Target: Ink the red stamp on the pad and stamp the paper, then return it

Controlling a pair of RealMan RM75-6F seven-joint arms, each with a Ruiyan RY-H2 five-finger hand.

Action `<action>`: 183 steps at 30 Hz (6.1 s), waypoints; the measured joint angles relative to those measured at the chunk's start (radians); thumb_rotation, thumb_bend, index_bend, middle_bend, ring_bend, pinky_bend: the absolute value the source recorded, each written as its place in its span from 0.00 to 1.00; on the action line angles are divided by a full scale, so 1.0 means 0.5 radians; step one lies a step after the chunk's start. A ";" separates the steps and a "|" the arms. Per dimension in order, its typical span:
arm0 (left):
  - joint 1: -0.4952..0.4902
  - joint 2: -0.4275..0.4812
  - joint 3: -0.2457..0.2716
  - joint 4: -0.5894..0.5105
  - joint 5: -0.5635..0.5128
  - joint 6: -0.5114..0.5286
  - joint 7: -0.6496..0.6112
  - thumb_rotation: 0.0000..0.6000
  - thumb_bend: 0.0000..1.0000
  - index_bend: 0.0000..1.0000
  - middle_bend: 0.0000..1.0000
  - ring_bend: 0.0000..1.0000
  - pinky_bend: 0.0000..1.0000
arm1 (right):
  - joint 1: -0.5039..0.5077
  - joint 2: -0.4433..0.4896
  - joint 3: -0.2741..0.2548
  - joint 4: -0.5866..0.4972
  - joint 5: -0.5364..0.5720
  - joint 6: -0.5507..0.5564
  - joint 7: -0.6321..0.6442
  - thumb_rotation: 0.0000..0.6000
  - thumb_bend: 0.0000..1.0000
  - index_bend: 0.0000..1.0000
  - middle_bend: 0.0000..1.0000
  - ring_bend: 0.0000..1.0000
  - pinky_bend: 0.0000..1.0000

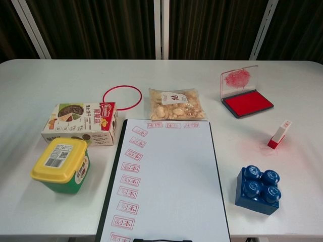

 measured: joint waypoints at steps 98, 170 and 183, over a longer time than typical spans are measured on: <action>-0.068 -0.078 0.021 0.061 -0.063 -0.141 0.009 1.00 0.00 0.13 0.14 0.12 0.20 | 0.942 -0.885 -0.547 1.957 -0.886 -0.105 0.713 1.00 0.23 0.50 0.44 0.75 1.00; -0.078 -0.071 0.012 0.106 -0.100 -0.169 -0.040 1.00 0.00 0.13 0.14 0.12 0.20 | 1.591 -0.616 -0.202 1.412 -0.236 -1.479 1.033 1.00 0.48 1.00 0.87 0.90 1.00; -0.095 -0.066 0.003 0.096 -0.123 -0.200 -0.027 1.00 0.00 0.13 0.14 0.12 0.20 | 1.617 -0.790 -0.240 1.652 -0.271 -1.489 1.156 1.00 0.48 1.00 0.88 0.90 1.00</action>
